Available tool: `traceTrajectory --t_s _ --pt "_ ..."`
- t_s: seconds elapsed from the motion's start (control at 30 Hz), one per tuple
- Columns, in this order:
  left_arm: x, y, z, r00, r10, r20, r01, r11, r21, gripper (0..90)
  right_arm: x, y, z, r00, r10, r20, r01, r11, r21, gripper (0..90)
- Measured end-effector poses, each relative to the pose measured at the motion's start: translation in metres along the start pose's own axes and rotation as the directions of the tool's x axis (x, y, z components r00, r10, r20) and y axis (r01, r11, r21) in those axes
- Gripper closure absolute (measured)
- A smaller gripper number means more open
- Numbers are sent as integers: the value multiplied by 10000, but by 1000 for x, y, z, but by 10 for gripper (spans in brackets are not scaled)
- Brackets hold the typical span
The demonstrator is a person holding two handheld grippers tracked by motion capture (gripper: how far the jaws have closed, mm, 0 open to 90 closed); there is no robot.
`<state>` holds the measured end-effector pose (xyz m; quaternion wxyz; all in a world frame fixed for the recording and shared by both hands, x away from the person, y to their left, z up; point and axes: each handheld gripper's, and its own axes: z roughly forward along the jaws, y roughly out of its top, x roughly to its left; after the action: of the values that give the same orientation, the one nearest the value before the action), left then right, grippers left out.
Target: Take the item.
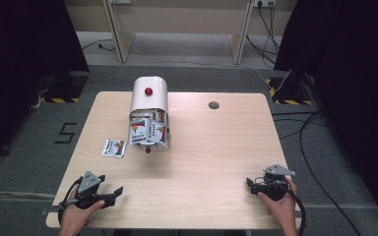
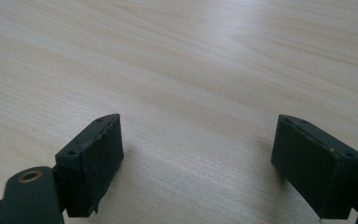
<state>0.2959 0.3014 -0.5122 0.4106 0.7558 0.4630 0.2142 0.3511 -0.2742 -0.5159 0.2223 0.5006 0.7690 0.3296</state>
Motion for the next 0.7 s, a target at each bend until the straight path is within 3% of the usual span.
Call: traceTrajectory --t_s 0.53,0.6,0.63,0.67,0.7 --pt "-11 -15 -3 9986 490 -175 -492 9987 -120 150 0 0 0 10000 -22 -6 22 10000 -7 171" --pt "-12 -16 -3 9989 391 -256 -390 9992 41 150 0 0 0 10000 -7 5 7 10000 -8 171" --pt "-13 -19 -2 9989 343 -312 -328 9984 466 150 0 0 0 10000 -30 -7 30 10000 -17 171" --pt "-13 -22 0 9991 291 -323 -271 9979 593 150 0 0 0 10000 -24 7 24 10000 -14 171" --pt "-14 -25 0 9994 183 -278 -170 9989 445 134 0 0 0 10000 -22 6 22 10000 -14 171"
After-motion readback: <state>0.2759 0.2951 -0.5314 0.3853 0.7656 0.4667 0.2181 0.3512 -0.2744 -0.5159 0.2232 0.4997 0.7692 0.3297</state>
